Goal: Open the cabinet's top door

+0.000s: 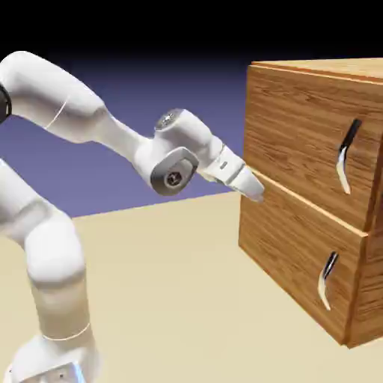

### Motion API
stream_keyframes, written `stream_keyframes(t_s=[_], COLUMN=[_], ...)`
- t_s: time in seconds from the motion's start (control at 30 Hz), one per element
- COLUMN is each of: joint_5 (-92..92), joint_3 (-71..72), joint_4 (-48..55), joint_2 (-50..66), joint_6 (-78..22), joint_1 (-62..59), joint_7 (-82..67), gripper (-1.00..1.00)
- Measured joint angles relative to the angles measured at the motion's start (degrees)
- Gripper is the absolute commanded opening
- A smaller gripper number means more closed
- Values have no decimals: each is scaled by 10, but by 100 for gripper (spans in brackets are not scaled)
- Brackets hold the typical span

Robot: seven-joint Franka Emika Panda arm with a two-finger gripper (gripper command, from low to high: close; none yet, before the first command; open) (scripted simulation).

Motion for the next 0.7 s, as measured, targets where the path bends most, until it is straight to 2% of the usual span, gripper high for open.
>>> stream_keyframes(t_s=[0.7], joint_5=[-523], joint_3=[-229], joint_4=[111], joint_2=[-85], joint_6=[-26], joint_1=[207], joint_7=[-211], gripper=[100])
